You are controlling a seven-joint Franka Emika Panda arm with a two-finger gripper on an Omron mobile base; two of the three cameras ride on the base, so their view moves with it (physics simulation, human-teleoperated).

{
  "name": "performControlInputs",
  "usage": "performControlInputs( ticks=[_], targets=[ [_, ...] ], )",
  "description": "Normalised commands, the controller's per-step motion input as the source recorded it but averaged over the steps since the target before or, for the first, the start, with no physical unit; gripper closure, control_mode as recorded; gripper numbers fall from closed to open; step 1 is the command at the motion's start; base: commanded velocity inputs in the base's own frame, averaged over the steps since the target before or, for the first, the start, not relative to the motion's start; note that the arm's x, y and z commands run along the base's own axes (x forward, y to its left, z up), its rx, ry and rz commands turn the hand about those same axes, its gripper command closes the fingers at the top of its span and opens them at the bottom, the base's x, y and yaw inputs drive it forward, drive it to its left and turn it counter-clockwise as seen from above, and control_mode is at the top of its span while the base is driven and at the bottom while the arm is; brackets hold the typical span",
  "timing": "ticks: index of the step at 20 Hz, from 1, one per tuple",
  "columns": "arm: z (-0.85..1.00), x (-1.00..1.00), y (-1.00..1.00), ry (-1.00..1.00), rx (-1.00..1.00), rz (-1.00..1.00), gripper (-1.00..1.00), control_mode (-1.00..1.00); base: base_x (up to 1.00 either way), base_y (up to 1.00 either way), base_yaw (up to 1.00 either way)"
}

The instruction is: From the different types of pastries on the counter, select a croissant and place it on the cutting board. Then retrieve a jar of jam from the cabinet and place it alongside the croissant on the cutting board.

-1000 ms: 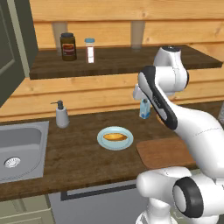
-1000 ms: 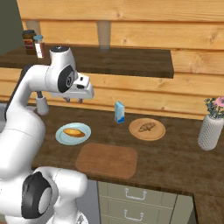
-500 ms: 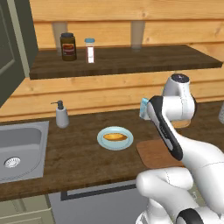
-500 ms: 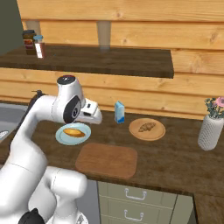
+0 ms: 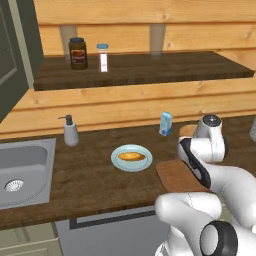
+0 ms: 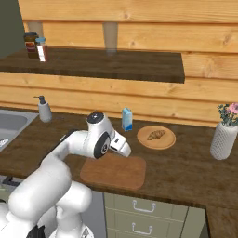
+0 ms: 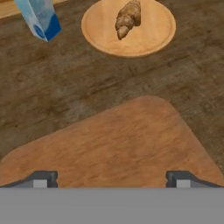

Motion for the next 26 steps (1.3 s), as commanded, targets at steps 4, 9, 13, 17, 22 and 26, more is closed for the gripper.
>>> performControlInputs(
  ticks=[4,9,13,17,22,26],
  targets=[
    [-0.01,0.18,-0.09,0.05,0.0,-0.04,-1.0,-1.0,0.0,0.0,0.0],
    [0.54,0.59,-0.67,0.13,0.0,-0.01,-1.0,-1.0,0.0,0.0,0.0],
    [0.45,0.82,-0.6,0.09,0.0,0.0,-1.0,-1.0,0.0,0.0,0.0],
    [0.05,0.55,-0.25,0.06,0.01,0.0,-1.0,-1.0,0.0,0.0,0.0],
    [-0.07,0.33,-0.06,0.02,0.0,0.0,-1.0,-1.0,0.0,0.0,0.0],
    [-0.26,0.68,-0.1,0.03,0.0,0.0,-1.0,-1.0,0.0,0.0,0.0]
  ],
)
